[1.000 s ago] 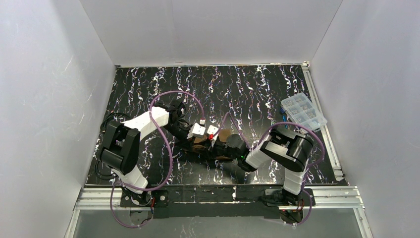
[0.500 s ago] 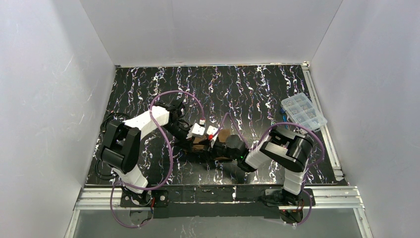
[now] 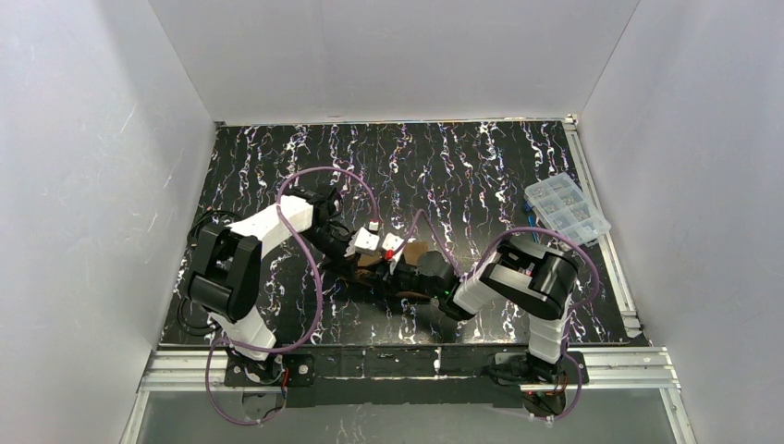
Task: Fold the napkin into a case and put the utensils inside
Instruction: Pick up the 2/3-rectangle-folded napkin from the center of the board.
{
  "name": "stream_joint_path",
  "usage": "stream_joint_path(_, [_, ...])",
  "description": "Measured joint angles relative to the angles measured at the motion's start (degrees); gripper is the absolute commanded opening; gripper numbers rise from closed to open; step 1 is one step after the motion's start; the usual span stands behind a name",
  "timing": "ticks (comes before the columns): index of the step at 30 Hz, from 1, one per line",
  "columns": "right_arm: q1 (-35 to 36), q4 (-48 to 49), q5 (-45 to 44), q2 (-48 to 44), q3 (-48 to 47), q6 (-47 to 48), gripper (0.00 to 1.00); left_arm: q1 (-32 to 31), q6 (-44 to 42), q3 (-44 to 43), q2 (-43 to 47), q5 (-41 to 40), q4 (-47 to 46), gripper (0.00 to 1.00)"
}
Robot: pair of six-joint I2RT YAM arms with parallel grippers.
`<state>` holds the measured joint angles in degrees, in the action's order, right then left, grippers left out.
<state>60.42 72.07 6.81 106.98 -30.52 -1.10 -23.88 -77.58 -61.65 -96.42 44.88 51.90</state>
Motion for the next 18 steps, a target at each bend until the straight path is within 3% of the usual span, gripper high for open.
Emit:
stream_joint_path(3, [0.07,0.24,0.0,0.66,-0.52,-0.57,0.12,0.5,-0.37,-0.28,-0.33,-0.35,-0.28,0.27])
stream_joint_path(5, [0.07,0.46,-0.31,1.14,-0.57,-1.07,0.09,0.59,0.02,-0.33,-0.5,-0.83,-0.68,0.44])
stream_joint_path(7, [0.07,0.35,-0.68,1.25,-0.59,-1.31,0.08,0.72,1.22,-0.33,-0.5,-1.33,-1.14,0.47])
stream_joint_path(9, [0.09,0.11,-0.76,1.27,-0.59,-1.68,0.06,0.79,2.14,-0.33,-0.24,-1.97,-1.95,0.58])
stream_joint_path(17, [1.33,-1.2,0.85,1.49,-1.2,-1.7,0.05,0.87,5.9,1.4,5.9,-5.64,-6.38,0.61])
stream_joint_path(18, [1.75,-1.46,1.29,1.75,-1.49,-1.7,0.05,0.79,6.34,1.75,6.86,-5.79,-6.91,0.85])
